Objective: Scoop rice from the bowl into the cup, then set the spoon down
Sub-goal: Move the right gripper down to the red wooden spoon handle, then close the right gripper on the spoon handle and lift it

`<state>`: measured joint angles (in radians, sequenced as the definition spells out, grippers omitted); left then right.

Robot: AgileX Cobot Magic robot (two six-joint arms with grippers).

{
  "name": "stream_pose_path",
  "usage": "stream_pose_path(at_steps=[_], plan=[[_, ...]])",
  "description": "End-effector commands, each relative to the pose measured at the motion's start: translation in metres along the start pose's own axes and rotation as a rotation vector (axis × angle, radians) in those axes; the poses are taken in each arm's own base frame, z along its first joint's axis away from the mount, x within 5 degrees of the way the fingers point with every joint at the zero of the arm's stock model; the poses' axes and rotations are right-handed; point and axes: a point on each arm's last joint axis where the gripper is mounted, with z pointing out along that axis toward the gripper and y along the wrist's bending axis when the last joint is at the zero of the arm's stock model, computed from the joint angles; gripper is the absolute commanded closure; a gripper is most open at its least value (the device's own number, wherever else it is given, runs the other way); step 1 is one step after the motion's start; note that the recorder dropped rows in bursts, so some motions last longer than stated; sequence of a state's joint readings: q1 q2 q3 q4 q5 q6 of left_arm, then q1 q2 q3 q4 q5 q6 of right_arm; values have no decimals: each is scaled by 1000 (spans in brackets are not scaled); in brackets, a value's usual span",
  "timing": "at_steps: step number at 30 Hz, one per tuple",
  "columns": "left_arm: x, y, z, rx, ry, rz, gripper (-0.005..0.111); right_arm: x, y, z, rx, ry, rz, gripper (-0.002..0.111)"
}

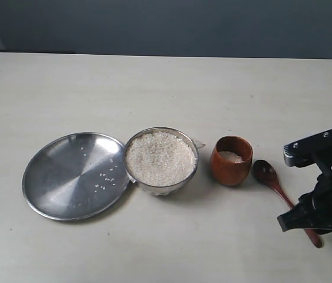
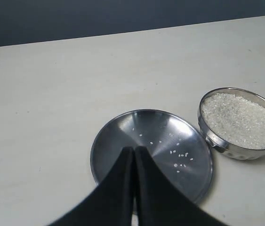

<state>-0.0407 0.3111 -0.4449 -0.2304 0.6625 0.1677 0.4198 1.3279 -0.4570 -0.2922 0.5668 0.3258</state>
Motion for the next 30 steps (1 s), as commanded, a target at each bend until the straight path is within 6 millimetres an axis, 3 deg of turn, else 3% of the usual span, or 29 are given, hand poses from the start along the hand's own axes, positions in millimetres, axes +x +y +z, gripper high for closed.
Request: stream_pose_path(at_steps=[1,30], plan=[[1,0,1,2,9,0,106,2,1,1,-14,-26,-16,71],[1,0,1,1,9,1,106,13,5,22,-26,-49,-106,71]])
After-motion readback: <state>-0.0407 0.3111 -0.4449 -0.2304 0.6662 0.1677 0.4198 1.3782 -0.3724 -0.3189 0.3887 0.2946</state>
